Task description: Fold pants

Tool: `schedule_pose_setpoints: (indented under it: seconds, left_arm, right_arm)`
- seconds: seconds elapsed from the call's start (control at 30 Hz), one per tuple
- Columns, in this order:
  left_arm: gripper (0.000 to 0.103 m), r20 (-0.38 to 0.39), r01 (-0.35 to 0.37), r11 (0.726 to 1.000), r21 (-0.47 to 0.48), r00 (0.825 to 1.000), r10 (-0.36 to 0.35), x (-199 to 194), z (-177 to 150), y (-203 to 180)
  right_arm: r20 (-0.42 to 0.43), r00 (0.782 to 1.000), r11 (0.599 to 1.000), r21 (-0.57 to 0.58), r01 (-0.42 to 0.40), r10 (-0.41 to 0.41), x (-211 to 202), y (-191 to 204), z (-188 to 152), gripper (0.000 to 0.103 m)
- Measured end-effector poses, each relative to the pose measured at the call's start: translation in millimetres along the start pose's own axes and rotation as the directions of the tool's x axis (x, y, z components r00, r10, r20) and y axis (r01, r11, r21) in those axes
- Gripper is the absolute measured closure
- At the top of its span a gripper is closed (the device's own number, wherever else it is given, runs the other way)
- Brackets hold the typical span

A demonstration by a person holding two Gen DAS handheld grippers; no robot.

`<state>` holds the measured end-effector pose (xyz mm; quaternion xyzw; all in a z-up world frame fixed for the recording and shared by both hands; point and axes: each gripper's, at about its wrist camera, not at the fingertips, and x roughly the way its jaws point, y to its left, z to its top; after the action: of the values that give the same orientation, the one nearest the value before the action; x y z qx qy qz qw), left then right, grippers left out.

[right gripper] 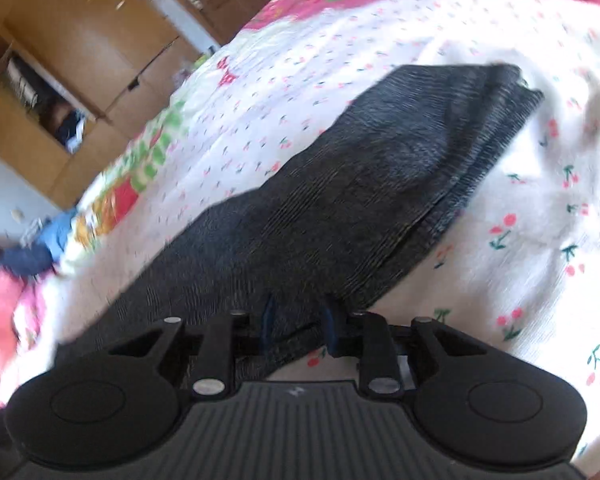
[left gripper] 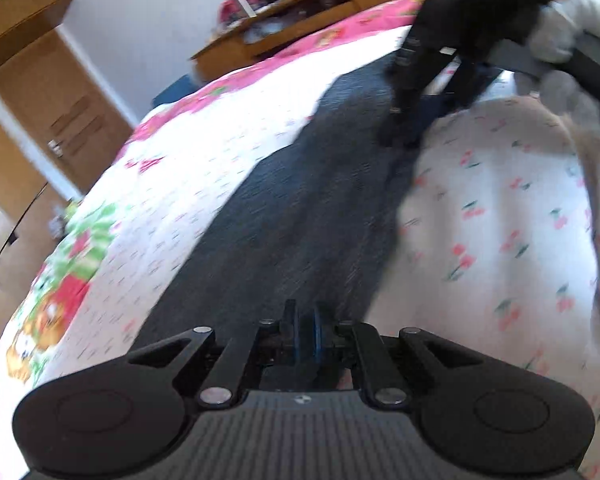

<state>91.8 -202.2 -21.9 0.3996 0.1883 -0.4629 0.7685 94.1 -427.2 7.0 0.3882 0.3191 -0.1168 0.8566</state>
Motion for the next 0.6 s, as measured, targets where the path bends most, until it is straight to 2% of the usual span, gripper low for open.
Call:
schedule_pose_setpoints:
  seconds: [0.1, 0.23, 0.37, 0.5, 0.6]
  left_arm:
    - [0.078, -0.002, 0.009, 0.999, 0.045, 1.000, -0.009, 0, 9, -6]
    - [0.078, 0.023, 0.037, 0.999, 0.011, 0.999, -0.037, -1, 22, -2]
    - [0.076, 0.015, 0.066, 0.998, 0.023, 0.998, -0.067, 7, 24, -6]
    - [0.076, 0.013, 0.072, 0.997, 0.017, 0.997, -0.072, 10, 26, -10]
    - [0.075, 0.015, 0.070, 0.998, 0.002, 0.997, -0.070, 6, 24, -6]
  right_arm:
    - [0.031, 0.999, 0.996, 0.086, -0.034, 0.032, -7, -18, 11, 0.076]
    - [0.035, 0.999, 0.989, 0.138, -0.046, 0.042, -10, -29, 17, 0.076]
    - [0.001, 0.997, 0.986, 0.149, -0.081, 0.082, -13, -30, 13, 0.074]
    - [-0.060, 0.988, 0.975, 0.182, -0.127, 0.140, 4, -20, 10, 0.075]
    - [-0.086, 0.991, 0.981, 0.176, -0.083, 0.100, 12, -19, 7, 0.077]
